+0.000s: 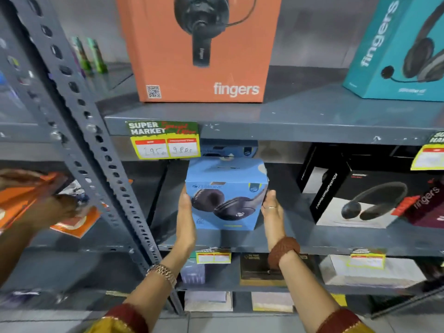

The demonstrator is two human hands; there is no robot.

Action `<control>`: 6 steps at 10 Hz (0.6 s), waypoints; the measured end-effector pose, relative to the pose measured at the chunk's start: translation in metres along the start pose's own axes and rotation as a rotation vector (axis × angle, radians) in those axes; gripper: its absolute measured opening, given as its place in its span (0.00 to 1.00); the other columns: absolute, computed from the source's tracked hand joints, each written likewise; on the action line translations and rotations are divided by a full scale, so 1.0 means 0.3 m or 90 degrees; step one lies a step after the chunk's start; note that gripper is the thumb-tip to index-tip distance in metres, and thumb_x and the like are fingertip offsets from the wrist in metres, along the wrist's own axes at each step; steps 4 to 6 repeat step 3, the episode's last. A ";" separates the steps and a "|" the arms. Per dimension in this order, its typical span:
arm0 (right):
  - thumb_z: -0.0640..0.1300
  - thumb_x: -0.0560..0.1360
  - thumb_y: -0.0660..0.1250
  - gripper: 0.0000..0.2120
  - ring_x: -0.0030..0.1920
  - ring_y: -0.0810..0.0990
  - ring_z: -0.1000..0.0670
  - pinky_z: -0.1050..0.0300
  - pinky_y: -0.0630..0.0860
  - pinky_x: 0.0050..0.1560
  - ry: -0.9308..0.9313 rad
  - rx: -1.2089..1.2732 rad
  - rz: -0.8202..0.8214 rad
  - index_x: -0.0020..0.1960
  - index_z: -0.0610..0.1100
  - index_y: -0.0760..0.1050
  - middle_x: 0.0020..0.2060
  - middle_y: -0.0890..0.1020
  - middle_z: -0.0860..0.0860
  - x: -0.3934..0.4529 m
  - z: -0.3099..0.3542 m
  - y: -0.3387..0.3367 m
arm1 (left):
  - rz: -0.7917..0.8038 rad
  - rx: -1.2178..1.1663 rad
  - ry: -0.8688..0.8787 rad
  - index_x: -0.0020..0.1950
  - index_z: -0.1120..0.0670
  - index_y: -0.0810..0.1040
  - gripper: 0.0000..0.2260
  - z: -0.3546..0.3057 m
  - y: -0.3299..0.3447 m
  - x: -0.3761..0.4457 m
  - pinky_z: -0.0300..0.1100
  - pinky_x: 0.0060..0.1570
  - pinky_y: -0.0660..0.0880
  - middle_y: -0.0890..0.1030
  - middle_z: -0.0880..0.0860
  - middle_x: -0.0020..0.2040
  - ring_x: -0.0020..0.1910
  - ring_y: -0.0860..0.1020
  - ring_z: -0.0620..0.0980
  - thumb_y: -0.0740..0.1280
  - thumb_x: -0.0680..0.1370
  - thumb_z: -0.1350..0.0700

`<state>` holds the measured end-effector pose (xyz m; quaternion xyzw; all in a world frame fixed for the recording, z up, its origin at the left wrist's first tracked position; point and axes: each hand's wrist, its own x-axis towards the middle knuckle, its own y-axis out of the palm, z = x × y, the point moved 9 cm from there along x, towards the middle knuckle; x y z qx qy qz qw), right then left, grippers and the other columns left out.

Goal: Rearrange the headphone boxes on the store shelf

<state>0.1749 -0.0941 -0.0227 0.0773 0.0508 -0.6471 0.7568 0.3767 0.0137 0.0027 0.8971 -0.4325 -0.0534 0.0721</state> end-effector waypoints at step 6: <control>0.76 0.65 0.53 0.43 0.72 0.67 0.53 0.54 0.61 0.73 -0.036 0.011 0.007 0.72 0.52 0.66 0.73 0.68 0.53 0.001 0.003 0.003 | 0.019 0.016 0.033 0.73 0.38 0.63 0.31 0.010 -0.023 0.005 0.54 0.76 0.60 0.65 0.42 0.76 0.74 0.65 0.43 0.53 0.73 0.28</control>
